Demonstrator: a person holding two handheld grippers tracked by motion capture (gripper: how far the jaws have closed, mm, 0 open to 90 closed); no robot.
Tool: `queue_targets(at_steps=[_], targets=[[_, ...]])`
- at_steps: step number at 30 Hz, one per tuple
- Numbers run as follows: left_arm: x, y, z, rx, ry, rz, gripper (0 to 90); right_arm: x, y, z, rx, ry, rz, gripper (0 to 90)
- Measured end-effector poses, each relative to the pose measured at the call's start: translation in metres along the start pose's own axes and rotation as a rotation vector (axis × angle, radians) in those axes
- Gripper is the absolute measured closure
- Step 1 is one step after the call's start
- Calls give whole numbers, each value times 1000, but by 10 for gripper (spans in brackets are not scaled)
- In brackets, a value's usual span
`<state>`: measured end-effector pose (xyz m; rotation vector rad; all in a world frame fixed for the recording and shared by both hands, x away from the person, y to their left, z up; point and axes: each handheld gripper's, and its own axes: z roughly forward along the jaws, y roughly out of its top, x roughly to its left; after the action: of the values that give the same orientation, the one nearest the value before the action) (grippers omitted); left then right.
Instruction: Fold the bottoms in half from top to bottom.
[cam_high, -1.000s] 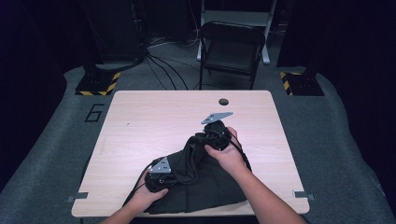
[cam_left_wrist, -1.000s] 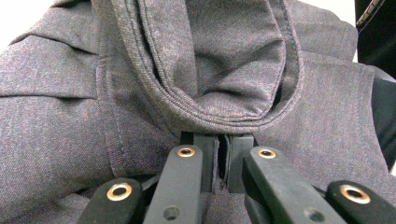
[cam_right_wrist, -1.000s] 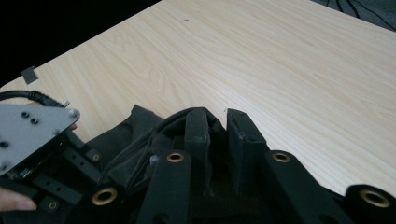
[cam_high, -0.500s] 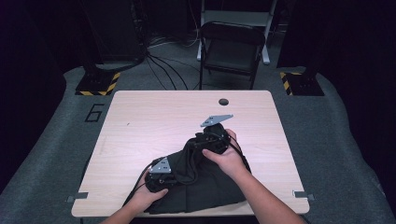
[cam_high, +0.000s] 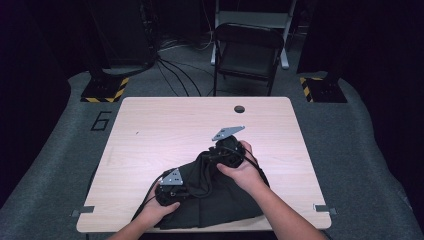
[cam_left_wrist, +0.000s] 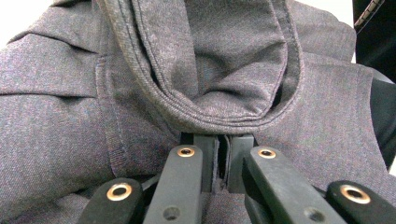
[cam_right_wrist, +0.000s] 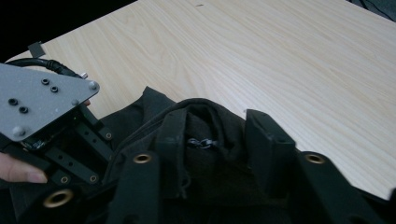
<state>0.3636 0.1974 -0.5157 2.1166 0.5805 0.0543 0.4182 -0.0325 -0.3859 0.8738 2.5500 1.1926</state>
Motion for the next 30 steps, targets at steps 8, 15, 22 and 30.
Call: queue_targets(at_steps=[8, 15, 22, 30], targets=[[-2, 2, -7, -25, 8, -17, 846, -5, -6, -10, -7, 4, 4, 768], [-9, 5, -18, -61, 18, -25, 659, -12, -6, -15, -33, -8, 31, 782], [-20, 10, -24, -90, 78, -17, 468, -15, -1, -15, -47, -14, 40, 784], [-19, 13, -27, -137, 108, -65, 283, -17, 2, -15, -47, -16, 56, 786]])
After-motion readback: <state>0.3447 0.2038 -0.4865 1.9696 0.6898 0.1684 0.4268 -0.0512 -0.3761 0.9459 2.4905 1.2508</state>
